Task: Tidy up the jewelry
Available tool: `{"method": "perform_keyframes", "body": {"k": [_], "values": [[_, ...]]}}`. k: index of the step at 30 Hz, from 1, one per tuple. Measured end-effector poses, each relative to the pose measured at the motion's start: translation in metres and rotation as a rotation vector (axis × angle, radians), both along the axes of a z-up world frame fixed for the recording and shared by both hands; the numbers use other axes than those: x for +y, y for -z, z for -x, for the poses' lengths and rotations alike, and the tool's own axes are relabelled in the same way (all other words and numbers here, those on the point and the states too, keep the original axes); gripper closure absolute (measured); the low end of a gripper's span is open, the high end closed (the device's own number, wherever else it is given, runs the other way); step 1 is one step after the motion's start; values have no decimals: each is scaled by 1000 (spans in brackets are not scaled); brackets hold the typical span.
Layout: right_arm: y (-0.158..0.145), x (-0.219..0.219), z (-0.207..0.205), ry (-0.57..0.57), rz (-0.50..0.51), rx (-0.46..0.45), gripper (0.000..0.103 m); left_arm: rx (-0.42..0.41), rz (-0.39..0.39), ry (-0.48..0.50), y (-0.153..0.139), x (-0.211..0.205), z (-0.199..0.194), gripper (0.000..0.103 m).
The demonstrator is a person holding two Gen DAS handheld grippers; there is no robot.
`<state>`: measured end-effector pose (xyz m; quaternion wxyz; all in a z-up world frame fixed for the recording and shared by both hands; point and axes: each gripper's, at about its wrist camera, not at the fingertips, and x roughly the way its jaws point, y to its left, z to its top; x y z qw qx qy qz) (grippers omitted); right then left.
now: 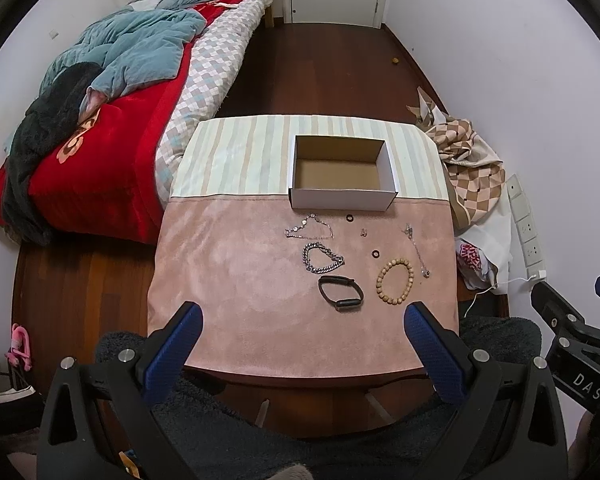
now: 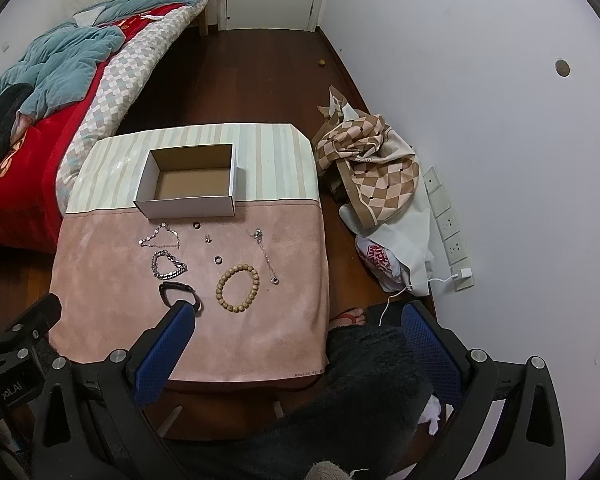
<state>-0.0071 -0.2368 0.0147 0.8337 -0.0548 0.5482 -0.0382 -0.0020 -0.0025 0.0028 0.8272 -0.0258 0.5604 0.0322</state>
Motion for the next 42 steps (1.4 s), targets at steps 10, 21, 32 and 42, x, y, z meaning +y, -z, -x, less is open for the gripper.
{"method": "perform_keyframes", "body": {"k": [10,21,32,42], "values": [[-10,1,-1,-6,1,-26,0,-18,3,-9,-3,0,0,0],[-15,3,2,-8,5,-46,0,-32,7,-7,-5,2,2,0],[-18,2,3,-4,3,-54,0,-40,9,-2,-9,-1,2,0],[-23,0,4,-7,1,-64,0,-50,11,-3,-14,-1,4,0]]}}
